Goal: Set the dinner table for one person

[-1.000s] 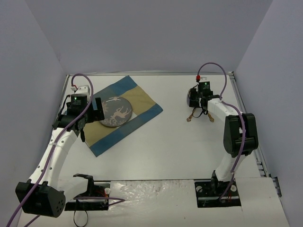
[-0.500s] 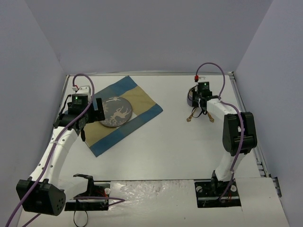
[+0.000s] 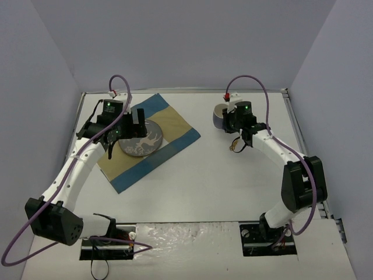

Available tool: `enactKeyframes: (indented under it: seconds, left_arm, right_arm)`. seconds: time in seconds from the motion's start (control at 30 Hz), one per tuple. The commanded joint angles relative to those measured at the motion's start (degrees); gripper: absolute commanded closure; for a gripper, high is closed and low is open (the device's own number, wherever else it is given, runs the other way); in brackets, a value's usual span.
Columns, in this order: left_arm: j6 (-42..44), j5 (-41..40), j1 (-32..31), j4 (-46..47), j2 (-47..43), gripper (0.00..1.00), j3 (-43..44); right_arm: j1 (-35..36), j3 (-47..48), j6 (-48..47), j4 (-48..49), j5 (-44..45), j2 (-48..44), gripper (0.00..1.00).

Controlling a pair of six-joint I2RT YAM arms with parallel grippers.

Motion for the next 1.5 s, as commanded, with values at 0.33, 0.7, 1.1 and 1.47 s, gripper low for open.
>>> enactKeyframes:
  seconds: [0.33, 0.7, 1.1, 1.47]
  left_arm:
    - [-5.8, 6.2, -9.7, 1.5, 9.1, 0.07, 15.5]
    - [-7.5, 6.4, -13.3, 2.6, 12.2, 0.25, 18.5]
    - [-9.4, -1.1, -15.6, -0.2, 16.7, 0.45, 20.2]
    - [-9.8, -1.7, -15.6, 0.3, 18.4, 0.6, 19.6]
  right_arm:
    - [16.0, 1.2, -5.4, 9.0, -13.9, -12.1, 1.0]
    - [23.9, 3.4, -8.1, 6.5, -11.1, -8.7, 1.0]
    - [27.4, 5.3, -9.0, 6.4, -7.7, -6.5, 1.0]
    - [27.6, 4.9, -9.1, 6.5, -7.9, -6.6, 1.0]
